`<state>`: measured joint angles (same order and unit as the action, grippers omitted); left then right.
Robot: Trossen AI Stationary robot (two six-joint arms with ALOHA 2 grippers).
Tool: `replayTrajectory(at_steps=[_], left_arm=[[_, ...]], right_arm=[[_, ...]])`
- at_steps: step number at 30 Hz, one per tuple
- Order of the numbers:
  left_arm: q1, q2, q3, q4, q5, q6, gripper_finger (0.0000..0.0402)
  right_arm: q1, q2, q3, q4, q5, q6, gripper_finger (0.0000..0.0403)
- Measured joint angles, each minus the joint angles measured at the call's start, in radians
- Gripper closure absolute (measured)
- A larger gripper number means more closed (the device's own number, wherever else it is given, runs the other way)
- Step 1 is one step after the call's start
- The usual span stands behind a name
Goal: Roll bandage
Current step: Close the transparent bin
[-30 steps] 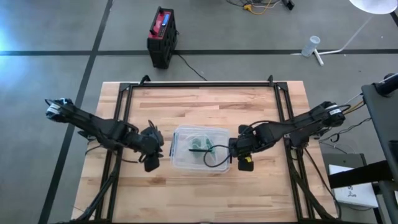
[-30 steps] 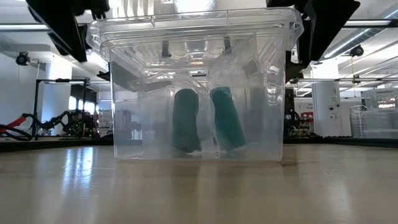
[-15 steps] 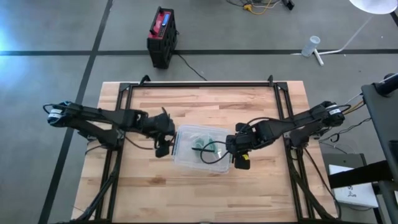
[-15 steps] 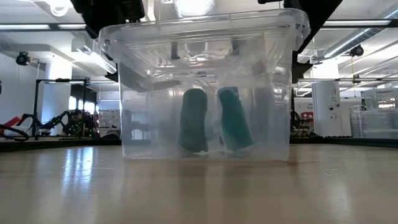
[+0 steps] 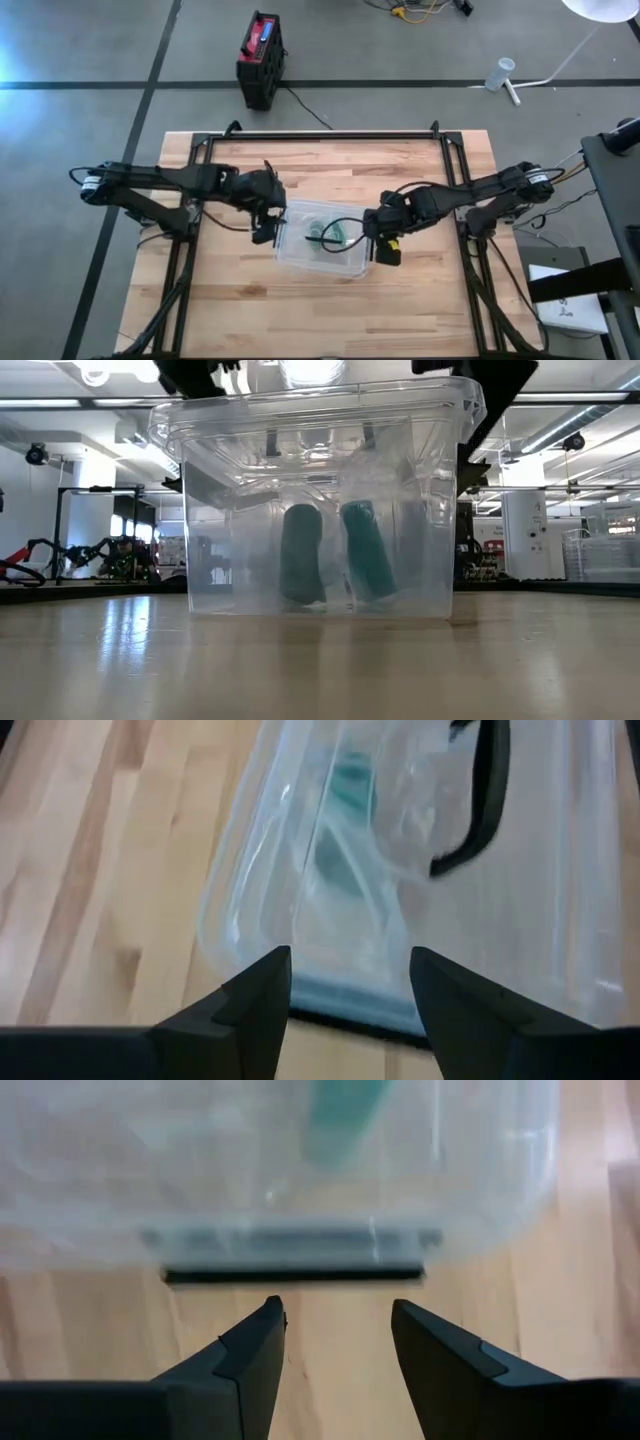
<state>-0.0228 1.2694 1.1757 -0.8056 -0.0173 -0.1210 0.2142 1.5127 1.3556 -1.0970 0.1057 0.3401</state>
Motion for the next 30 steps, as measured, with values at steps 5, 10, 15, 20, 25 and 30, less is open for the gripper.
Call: replayTrajectory(at_steps=[5,10,15,20,25,30], left_arm=[[-0.060,-0.034,0.061,-0.159,0.001,-0.153,0.0196],[-0.247,-0.059,0.005,-0.170,0.009,-0.385,0.0183],[-0.441,-0.045,-0.099,-0.001,-0.055,-0.579,0.0163],[-0.527,0.001,-0.135,0.057,-0.228,-0.681,0.0146],[-0.503,0.046,-0.141,0.065,-0.320,-0.698,0.0134],[-0.418,0.070,-0.142,0.064,-0.324,-0.659,0.0126]], right_arm=[[0.025,-0.005,-0.001,-0.097,-0.001,0.068,0.0224],[0.081,-0.007,-0.006,-0.091,0.034,0.058,0.0224],[0.038,-0.007,-0.016,-0.095,0.097,-0.054,0.0224],[-0.059,-0.007,-0.013,-0.095,0.097,-0.255,0.0224],[-0.149,-0.006,-0.025,-0.071,0.097,-0.412,0.0224],[-0.171,-0.006,-0.035,-0.015,0.041,-0.456,0.0224]])
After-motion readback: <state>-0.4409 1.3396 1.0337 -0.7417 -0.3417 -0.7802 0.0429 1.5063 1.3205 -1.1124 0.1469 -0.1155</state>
